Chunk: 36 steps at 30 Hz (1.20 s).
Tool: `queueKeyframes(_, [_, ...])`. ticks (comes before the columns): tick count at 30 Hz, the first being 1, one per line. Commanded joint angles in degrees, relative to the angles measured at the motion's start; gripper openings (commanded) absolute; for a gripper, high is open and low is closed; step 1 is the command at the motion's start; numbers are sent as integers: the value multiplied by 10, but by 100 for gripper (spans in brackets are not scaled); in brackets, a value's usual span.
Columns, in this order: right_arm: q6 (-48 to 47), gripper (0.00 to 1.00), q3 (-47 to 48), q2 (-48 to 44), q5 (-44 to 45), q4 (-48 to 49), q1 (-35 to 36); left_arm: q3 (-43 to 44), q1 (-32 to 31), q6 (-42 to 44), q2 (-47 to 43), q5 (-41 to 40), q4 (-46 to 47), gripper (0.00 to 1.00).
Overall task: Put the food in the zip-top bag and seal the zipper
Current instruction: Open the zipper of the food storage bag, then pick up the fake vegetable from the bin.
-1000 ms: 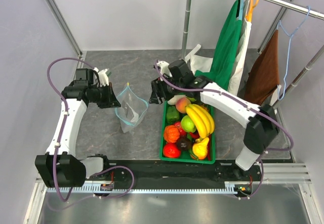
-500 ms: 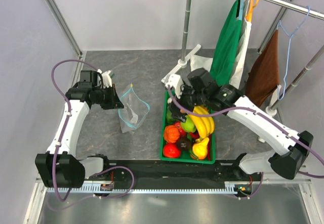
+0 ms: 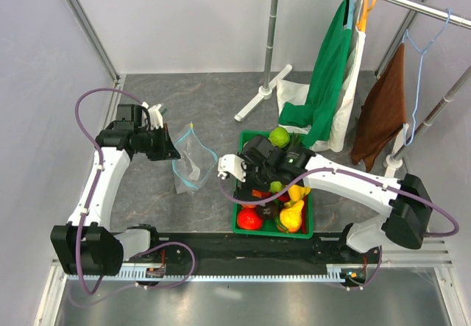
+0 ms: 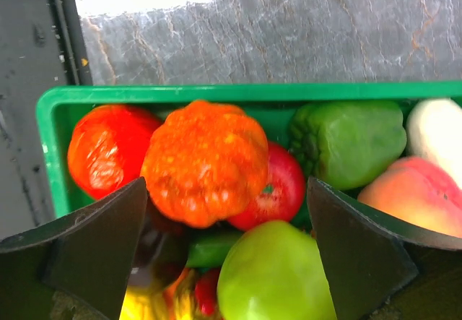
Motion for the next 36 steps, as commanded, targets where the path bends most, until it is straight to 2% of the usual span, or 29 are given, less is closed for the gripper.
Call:
queueKeyframes(1, [-28,98,2,15,9,38,18,-2,-2,-12,-11,5,18,2])
queueKeyframes(23, [-73,98,6,59,-7,-13,36,-3,-2,-10,-13,16,20,2])
queueKeyframes(32, [-51,70,55,40,-6,-19,36,-5,-2,-10,-10,16,21,2])
queueKeyframes(36, [-41,69,77,30,-2,-24,36,-7,-2,-10,-11,15,22,2])
